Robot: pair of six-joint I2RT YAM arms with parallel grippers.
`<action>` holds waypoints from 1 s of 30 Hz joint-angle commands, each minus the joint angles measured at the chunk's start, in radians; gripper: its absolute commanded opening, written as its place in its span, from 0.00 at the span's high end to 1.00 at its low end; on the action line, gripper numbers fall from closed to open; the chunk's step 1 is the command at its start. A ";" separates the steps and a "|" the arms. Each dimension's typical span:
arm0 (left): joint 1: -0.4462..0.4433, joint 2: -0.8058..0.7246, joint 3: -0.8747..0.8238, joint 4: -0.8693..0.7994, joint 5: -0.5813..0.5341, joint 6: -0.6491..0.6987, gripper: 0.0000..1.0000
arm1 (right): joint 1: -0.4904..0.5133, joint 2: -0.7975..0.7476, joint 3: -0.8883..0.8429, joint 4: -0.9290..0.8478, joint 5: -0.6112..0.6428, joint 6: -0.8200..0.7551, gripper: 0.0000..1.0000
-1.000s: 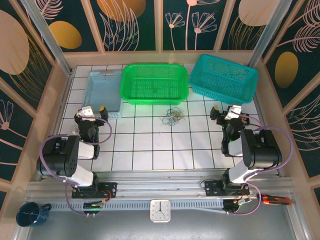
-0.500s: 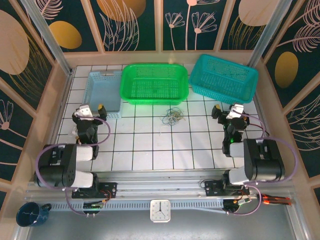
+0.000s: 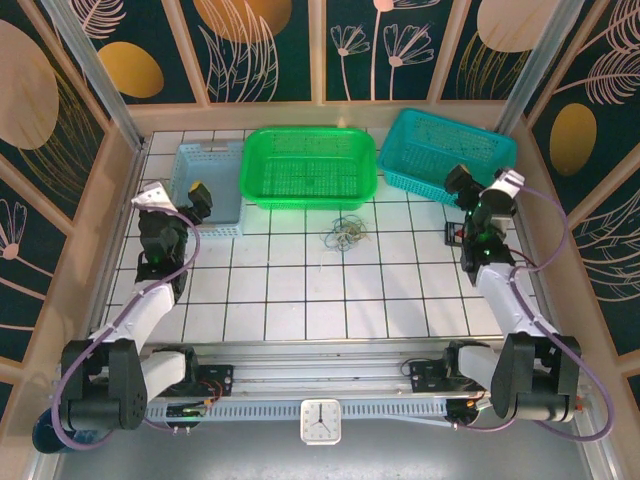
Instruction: Untangle the cables
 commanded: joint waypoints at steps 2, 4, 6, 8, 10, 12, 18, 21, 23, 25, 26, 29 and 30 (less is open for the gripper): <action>-0.002 -0.008 0.094 -0.227 0.174 -0.138 0.01 | 0.002 0.037 0.116 -0.255 -0.210 0.015 0.01; -0.003 0.015 0.133 -0.289 0.237 -0.157 0.01 | 0.010 0.068 0.157 -0.296 -0.268 0.021 0.02; -0.007 0.043 0.163 -0.337 0.294 -0.177 0.01 | 0.025 0.102 0.191 -0.316 -0.319 0.031 0.04; -0.017 0.068 0.181 -0.369 0.332 -0.194 0.01 | 0.047 0.141 0.228 -0.340 -0.348 0.040 0.06; -0.031 0.088 0.190 -0.385 0.369 -0.210 0.01 | 0.073 0.180 0.261 -0.370 -0.356 0.048 0.07; -0.050 0.104 0.188 -0.384 0.391 -0.233 0.01 | 0.102 0.213 0.279 -0.380 -0.364 0.064 0.08; -0.135 0.128 0.153 -0.364 0.431 -0.301 0.01 | 0.237 0.257 0.249 -0.347 -0.333 0.117 0.10; -0.178 0.129 0.127 -0.333 0.425 -0.332 0.01 | 0.288 0.276 0.221 -0.325 -0.317 0.152 0.10; -0.197 0.135 0.108 -0.307 0.423 -0.351 0.01 | 0.318 0.299 0.218 -0.316 -0.317 0.166 0.10; -0.210 0.151 0.092 -0.274 0.417 -0.362 0.01 | 0.345 0.337 0.226 -0.305 -0.318 0.168 0.10; -0.213 0.161 0.086 -0.259 0.417 -0.366 0.01 | 0.353 0.357 0.236 -0.307 -0.321 0.167 0.10; -0.216 0.209 0.079 -0.212 0.428 -0.367 0.01 | 0.374 0.416 0.269 -0.301 -0.311 0.165 0.10; -0.216 0.227 0.083 -0.203 0.436 -0.360 0.01 | 0.378 0.435 0.280 -0.294 -0.310 0.169 0.10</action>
